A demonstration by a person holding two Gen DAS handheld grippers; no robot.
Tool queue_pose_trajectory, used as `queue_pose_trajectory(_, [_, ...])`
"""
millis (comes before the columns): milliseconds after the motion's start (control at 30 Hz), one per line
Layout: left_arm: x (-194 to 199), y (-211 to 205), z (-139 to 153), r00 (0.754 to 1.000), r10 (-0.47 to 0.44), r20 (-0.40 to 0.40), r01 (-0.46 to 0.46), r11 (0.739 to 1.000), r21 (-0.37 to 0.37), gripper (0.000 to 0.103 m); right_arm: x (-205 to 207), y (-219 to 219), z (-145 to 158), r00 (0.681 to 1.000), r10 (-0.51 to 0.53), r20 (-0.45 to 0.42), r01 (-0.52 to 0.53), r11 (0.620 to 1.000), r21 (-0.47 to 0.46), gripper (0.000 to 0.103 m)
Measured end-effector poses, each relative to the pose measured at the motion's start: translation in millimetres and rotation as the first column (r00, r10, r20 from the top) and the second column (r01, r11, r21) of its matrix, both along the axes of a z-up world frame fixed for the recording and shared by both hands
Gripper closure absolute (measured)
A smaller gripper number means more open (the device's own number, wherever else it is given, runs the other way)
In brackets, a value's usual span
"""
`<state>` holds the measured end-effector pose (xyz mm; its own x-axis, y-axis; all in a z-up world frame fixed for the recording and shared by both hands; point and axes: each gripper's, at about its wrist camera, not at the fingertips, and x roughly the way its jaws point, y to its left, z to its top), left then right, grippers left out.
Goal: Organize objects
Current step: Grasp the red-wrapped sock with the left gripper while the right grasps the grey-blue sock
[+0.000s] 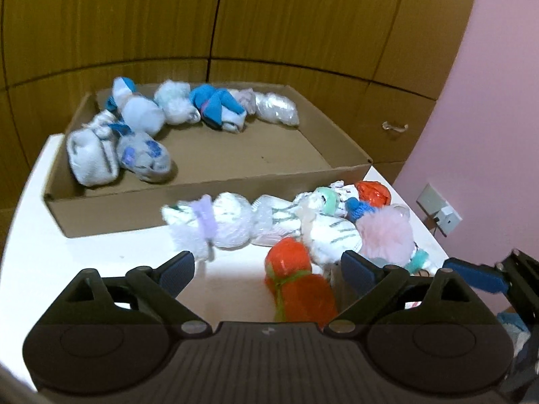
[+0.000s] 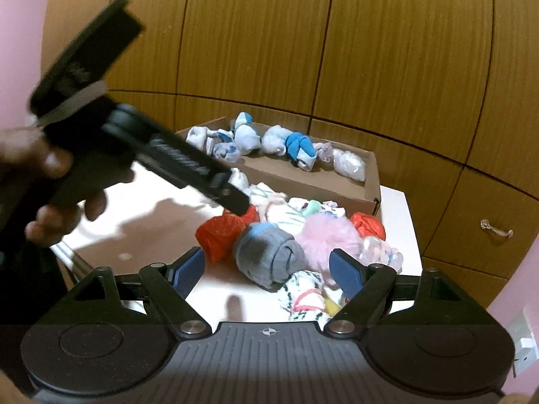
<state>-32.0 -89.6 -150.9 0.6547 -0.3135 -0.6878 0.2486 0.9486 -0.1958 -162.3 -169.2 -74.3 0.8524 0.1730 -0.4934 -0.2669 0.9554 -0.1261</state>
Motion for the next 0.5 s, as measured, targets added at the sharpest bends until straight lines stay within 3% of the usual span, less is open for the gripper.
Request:
queue_pose_trajectory(167, [12,6,-14,0.995,0.002,-0.103,-0.011,0.996,-0.084,0.035,4,-2,-1,1.000,0.016,0.008,-0.015,1.000,-0.013,0.018])
queue_pose_trajectory(300, [10,16,-15,0.993,0.002,-0.118,-0.014,0.995,-0.101,0.050,10,0,-2,0.999,0.034,-0.003,-0.034,0.999,-0.015,0.018])
queue_pose_trajectory(400, [6,28,-14,0.993,0.003,-0.119,-0.015,0.995,-0.096,0.052,18,5,-4,0.998,0.055,-0.023,-0.056,0.998,-0.030,0.018])
queue_pose_trajectory(500, [0,39,-12,0.994,0.030,-0.107,-0.035,0.998,-0.044,0.054,28,10,-6,0.996,0.079,-0.046,-0.081,0.996,-0.047,0.021])
